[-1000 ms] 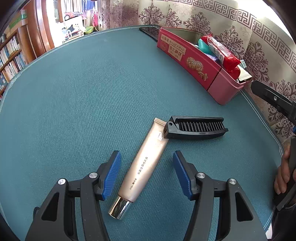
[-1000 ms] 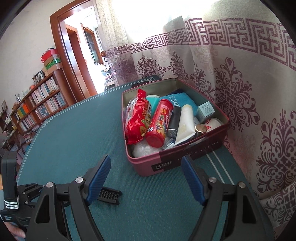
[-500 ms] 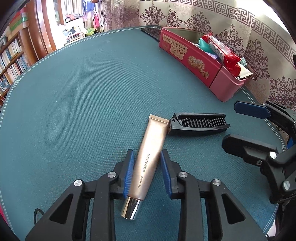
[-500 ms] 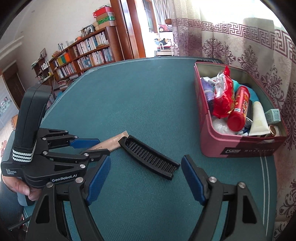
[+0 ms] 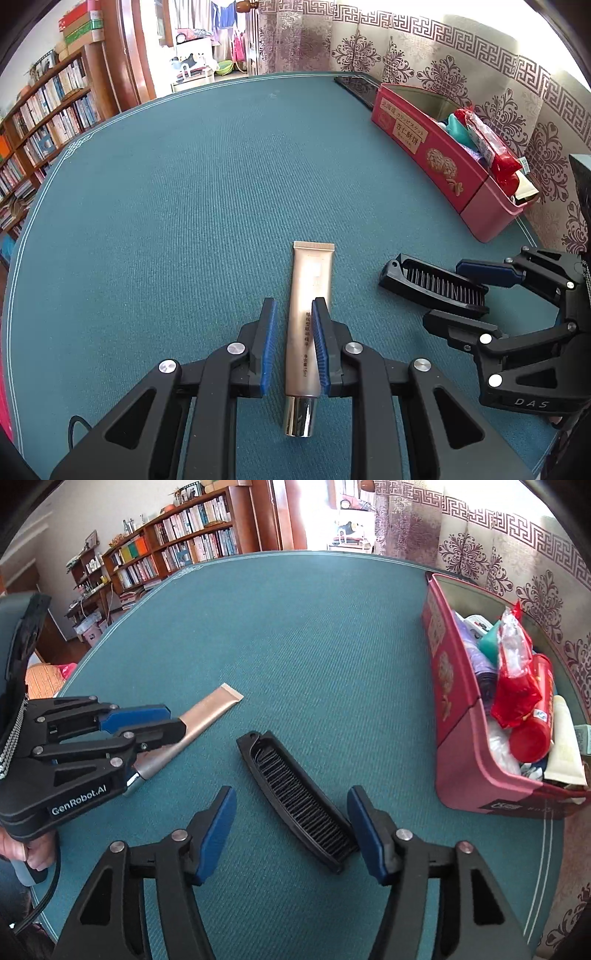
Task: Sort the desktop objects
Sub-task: 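Grasp the beige tube with left gripper while right gripper grasps the black comb, then lift the beige tube and black comb and carry both toward the tin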
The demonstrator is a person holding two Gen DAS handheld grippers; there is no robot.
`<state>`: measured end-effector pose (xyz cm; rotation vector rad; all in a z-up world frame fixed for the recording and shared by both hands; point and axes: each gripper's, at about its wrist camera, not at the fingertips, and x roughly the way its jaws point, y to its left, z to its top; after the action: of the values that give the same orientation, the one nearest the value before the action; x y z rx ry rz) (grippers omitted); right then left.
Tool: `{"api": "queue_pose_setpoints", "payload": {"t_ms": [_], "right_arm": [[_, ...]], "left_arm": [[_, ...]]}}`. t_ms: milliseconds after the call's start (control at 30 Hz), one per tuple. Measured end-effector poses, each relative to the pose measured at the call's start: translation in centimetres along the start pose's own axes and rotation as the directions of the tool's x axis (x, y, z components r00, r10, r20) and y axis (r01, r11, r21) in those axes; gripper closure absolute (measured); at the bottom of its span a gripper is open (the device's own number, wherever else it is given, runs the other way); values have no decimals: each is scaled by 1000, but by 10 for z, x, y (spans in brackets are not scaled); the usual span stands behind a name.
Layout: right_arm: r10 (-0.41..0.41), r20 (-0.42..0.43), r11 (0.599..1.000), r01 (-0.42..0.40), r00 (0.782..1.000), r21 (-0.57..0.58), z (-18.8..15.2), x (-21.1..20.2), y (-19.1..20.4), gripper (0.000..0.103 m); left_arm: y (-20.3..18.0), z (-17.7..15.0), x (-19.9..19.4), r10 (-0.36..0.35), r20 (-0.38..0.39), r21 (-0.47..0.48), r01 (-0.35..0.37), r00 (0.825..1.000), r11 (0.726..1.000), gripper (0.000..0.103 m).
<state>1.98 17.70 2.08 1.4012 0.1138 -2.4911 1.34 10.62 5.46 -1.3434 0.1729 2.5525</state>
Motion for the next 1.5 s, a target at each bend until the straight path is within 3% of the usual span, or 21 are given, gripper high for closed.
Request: {"api": "queue_pose_setpoints", "payload": {"t_ms": [67,167,367,700,833,1133,1300,1367,1500], "right_arm": [[-20,-3,1000,20,1000,-24,0,1,3,46],[-52,-1,997,52,999,-50,-2,0,6,61],[-75,11,995,75,997,-60,-5,-3,5,73],[-57,96,998,55,994,22,-9,-25,-15,74],[-67,120,997,62,990,52,4,-19,-1,74],[-109,225,990,86,968,109,13,-43,0,74],[-101,240,989,71,965,130,12,-46,-5,74],[-97,235,988,65,967,140,10,-43,-6,74],[-85,215,985,49,973,167,5,-37,-10,74]], "left_arm": [[3,1,-1,6,6,-15,-6,1000,1000,82],[5,-1,-15,23,22,-26,-23,999,999,82],[17,1,-14,50,54,-44,-48,997,998,86],[15,9,-15,71,89,-55,-66,994,996,87],[12,10,-16,86,99,-48,-82,991,995,88],[12,22,-25,73,125,-46,-68,989,997,90],[6,16,-15,29,52,36,-31,998,999,90],[1,9,-6,47,16,61,-48,999,997,83],[-10,-6,5,89,6,111,-89,996,990,44]]}}
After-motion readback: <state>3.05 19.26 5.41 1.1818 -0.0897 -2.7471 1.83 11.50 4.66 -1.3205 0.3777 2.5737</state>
